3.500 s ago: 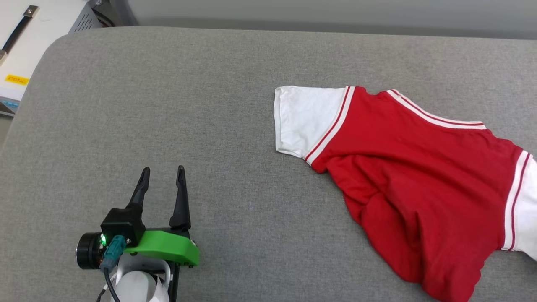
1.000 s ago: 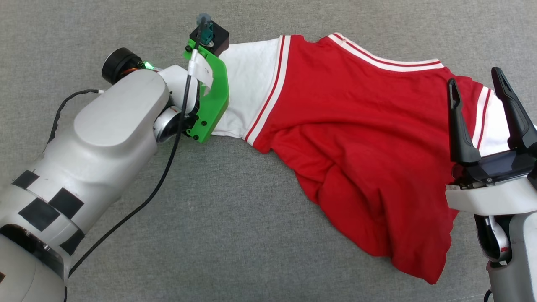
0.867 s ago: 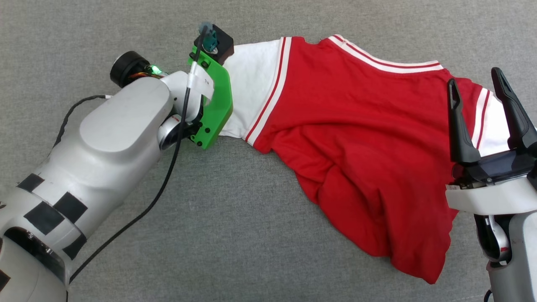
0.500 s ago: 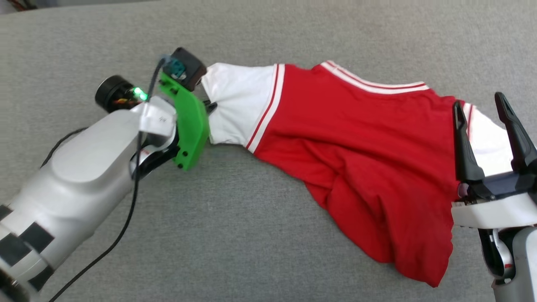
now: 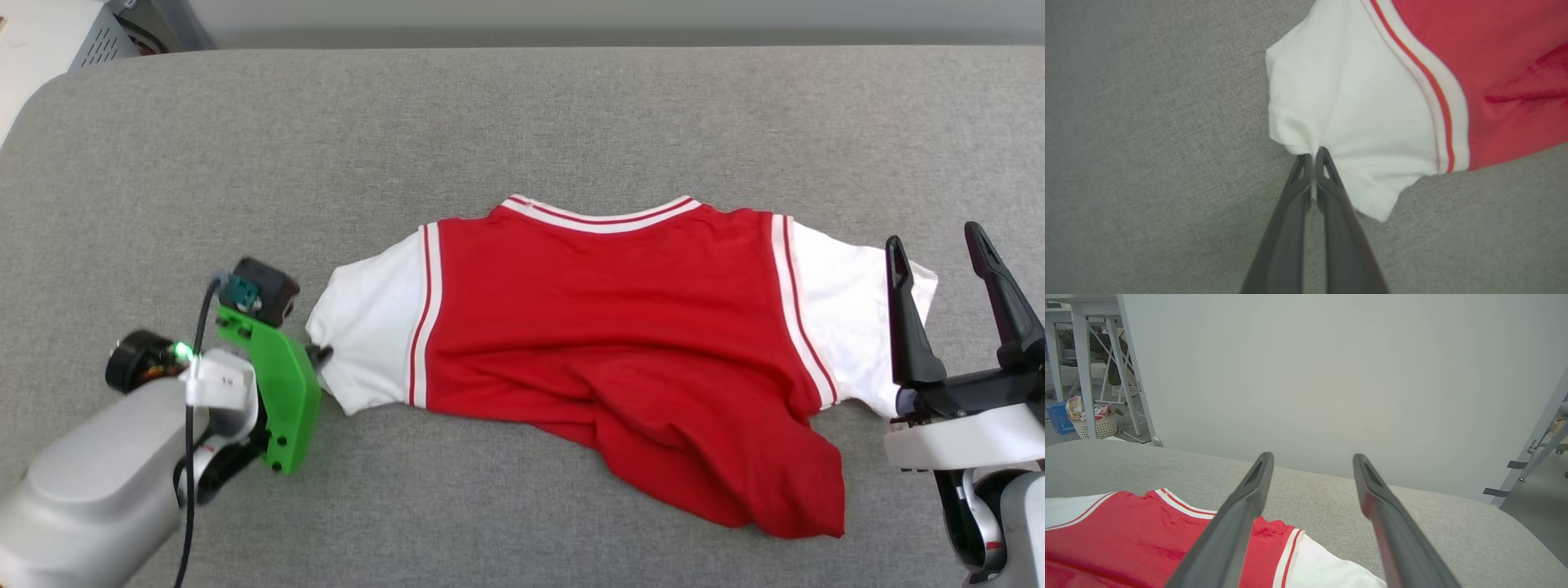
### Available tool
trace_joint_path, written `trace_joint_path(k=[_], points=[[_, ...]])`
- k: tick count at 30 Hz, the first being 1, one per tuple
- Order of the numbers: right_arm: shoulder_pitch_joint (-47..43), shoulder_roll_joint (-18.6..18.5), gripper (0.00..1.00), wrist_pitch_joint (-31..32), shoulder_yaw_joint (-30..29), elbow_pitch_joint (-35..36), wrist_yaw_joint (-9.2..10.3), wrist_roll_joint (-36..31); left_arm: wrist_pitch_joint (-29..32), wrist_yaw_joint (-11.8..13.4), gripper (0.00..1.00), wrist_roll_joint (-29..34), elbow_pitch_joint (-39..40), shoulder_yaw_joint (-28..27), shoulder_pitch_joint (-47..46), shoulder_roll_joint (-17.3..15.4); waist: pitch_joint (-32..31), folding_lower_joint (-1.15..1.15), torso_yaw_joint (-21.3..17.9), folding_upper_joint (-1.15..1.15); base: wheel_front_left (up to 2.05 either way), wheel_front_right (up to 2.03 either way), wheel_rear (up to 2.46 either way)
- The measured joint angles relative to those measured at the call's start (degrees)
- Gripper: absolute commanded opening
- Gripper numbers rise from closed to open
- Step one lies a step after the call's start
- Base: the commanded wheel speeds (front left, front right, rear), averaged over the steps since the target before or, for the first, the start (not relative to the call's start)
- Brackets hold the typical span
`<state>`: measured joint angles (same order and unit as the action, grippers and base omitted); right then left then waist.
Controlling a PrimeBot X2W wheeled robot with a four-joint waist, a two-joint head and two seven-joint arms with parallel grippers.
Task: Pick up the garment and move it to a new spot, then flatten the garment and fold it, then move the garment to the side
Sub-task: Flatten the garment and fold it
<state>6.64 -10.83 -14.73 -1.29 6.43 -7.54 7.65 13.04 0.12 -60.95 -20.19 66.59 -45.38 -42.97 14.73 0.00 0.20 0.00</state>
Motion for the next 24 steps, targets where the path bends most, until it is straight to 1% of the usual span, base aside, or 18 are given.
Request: trace_joint_path(k=[3,8,9,10,13,16,17,20,24], points=[[-0.21,0.0,1.0,0.0,-0.01,-0.55,0.0,0.0,-0.23,0.47,0.0,-1.34,-1.16,0.45,2.55,0.44,0.03,0.0,0.06,0.0,0.0,0.0,0.0],[-0.43,-0.01,1.0,0.0,-0.01,-1.4,0.0,0.0,-1.07,0.37,0.0,-2.75,-4.78,0.68,3.89,2.88,-0.15,0.0,0.03,0.0,0.0,0.0,0.0],[-0.51,-0.01,1.0,0.0,-0.03,-1.47,0.0,0.0,-1.21,0.37,0.26,-2.92,-5.64,0.57,3.98,3.3,-0.35,0.0,0.06,0.0,0.0,0.0,0.0],[-0.65,-0.01,1.0,0.0,-0.07,-1.52,0.0,0.01,-1.43,0.35,1.0,-3.07,-6.17,0.44,4.0,3.6,-0.53,0.0,0.1,0.0,0.0,0.0,0.0],[-1.32,0.0,1.0,0.0,-0.53,-1.8,0.0,0.02,-3.24,0.1,1.0,-3.02,-7.27,-0.05,4.02,4.22,-1.32,0.0,0.36,0.0,0.0,0.0,0.0],[-2.07,0.05,1.0,0.0,-1.01,-1.8,0.0,0.08,-4.97,0.01,1.0,-3.12,-6.6,-1.64,3.76,3.49,-2.33,0.0,0.8,0.0,0.0,0.0,0.0],[-2.18,0.1,1.0,0.0,-1.09,-1.79,0.0,0.08,-5.21,-0.13,1.0,-3.2,-6.08,-2.21,3.46,2.96,-2.59,0.0,0.93,0.0,0.0,0.0,0.0],[-2.46,0.44,1.0,0.0,-1.11,-1.68,0.0,0.12,-6.0,-0.14,1.0,-3.2,-3.72,-4.66,0.62,-0.1,-3.44,0.0,1.4,0.0,0.0,0.0,0.0],[-2.52,0.64,1.0,0.0,-1.0,-1.47,0.0,0.13,-5.28,0.19,1.0,-3.19,-0.7,-7.04,-4.15,-3.52,-3.74,0.0,1.67,0.0,0.0,0.0,0.0]])
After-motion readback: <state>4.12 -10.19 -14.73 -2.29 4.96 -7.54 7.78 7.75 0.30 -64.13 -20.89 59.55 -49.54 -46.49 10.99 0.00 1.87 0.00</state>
